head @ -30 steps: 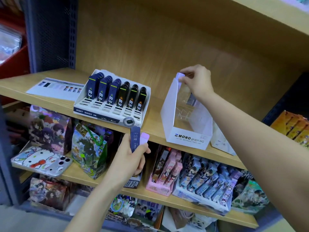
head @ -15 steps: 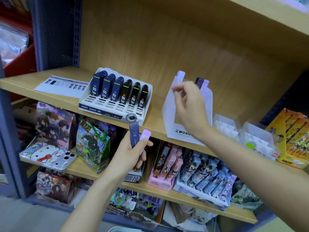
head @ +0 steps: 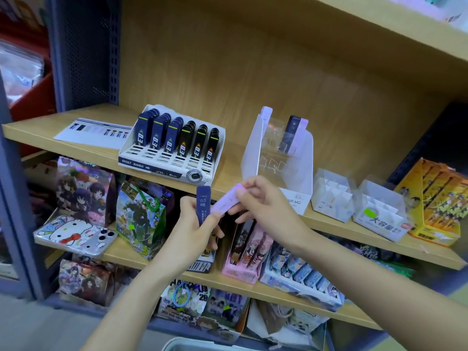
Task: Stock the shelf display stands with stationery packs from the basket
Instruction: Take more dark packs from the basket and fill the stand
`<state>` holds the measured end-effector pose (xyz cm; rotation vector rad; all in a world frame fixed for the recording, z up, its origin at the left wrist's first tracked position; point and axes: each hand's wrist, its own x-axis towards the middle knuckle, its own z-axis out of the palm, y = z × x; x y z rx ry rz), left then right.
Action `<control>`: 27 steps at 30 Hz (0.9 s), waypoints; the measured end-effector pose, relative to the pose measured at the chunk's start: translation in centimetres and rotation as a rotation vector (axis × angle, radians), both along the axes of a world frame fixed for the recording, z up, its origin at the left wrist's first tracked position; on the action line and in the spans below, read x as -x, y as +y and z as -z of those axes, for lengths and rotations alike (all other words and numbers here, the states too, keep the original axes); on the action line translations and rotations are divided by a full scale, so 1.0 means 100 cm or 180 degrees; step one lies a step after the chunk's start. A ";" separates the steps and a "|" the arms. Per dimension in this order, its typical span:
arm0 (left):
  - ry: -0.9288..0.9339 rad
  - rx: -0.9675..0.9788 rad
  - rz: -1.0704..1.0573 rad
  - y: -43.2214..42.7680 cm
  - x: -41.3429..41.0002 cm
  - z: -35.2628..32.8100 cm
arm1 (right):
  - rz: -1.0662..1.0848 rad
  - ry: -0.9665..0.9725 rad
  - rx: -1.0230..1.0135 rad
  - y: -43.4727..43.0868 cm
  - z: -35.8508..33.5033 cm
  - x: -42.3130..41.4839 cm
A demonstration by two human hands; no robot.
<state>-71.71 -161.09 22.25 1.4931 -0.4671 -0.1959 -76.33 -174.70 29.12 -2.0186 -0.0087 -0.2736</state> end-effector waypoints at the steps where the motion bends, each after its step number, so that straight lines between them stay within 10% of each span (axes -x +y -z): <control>1: -0.0097 -0.0011 0.0034 0.000 0.001 -0.001 | 0.0085 -0.0145 -0.0158 -0.003 -0.005 0.002; 12: 0.0103 0.0154 0.0195 -0.024 -0.009 -0.028 | 0.1804 -0.1959 0.0745 -0.110 -0.080 -0.032; 19: -0.0930 -0.0119 0.0105 -0.039 -0.024 -0.043 | 0.1770 -0.1474 0.1793 -0.151 -0.094 -0.076; 27: -0.0310 0.0013 0.0110 -0.051 -0.028 -0.049 | 0.1774 -0.0995 0.2650 -0.165 -0.094 -0.104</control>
